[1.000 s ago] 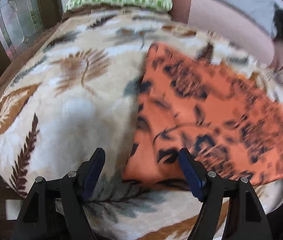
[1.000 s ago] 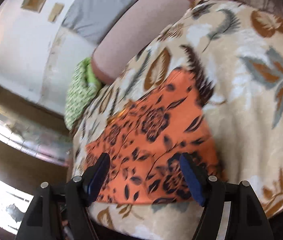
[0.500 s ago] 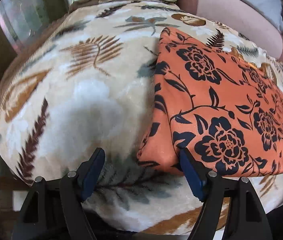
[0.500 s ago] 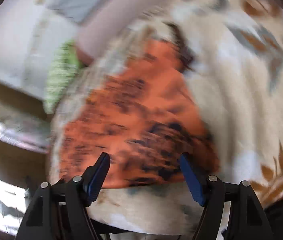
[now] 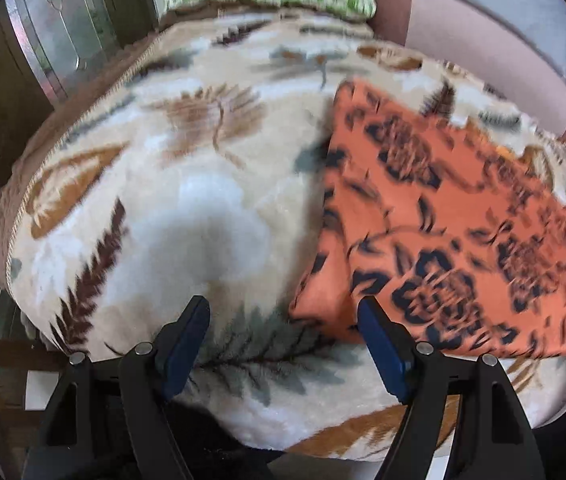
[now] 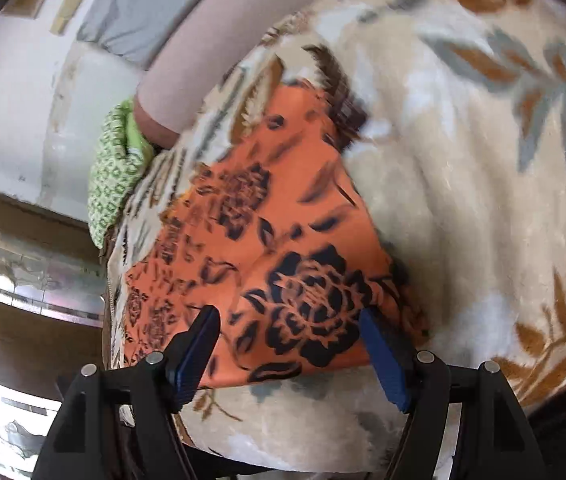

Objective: Fold small clothes

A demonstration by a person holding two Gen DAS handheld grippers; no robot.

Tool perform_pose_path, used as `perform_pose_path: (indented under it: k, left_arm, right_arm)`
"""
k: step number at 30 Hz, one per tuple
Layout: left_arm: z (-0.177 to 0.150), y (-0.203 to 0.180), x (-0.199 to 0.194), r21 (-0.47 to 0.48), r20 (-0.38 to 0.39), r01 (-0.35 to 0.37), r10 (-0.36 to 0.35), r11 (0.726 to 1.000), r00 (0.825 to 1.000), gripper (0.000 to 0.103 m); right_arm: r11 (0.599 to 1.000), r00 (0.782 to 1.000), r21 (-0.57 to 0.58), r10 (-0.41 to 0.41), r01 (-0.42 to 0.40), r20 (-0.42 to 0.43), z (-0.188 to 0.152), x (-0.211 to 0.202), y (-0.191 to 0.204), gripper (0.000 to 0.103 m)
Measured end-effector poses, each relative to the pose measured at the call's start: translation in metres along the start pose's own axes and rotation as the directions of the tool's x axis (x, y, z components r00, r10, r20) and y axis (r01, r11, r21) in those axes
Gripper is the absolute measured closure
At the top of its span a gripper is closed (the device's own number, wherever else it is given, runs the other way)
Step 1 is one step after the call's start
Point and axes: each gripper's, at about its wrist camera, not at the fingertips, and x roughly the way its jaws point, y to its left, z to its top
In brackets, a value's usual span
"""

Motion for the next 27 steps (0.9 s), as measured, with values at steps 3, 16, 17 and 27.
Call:
perform_pose_path:
  k: [3,16,17,27]
  left_arm:
    - [0.012,0.002,-0.013,-0.009,0.059,0.013,-0.012,1.0,0.998,0.026]
    - [0.018,0.007,0.001,-0.022,0.02,-0.05,0.05,0.999,0.999,0.026]
    - [0.023,0.001,-0.003,-0.021,0.04,-0.026,0.027,0.999,0.999,0.026]
    - [0.039,-0.053,0.032,0.051,-0.006,0.034,-0.034,0.998,0.999,0.026]
  right_arm:
    - [0.998,0.999,-0.053,0.046,-0.044,0.03,0.017,-0.008,0.02,0.028]
    - [0.995,0.996,0.037,0.094,-0.094,-0.009,0.058,0.041,0.012,0.028]
    - [0.995,0.995,0.025,0.102,-0.102,0.001,0.065,0.04,0.017,0.028]
    - [0.99,0.998,0.125,0.067,-0.064,-0.02,0.094,0.075,-0.008,0.028]
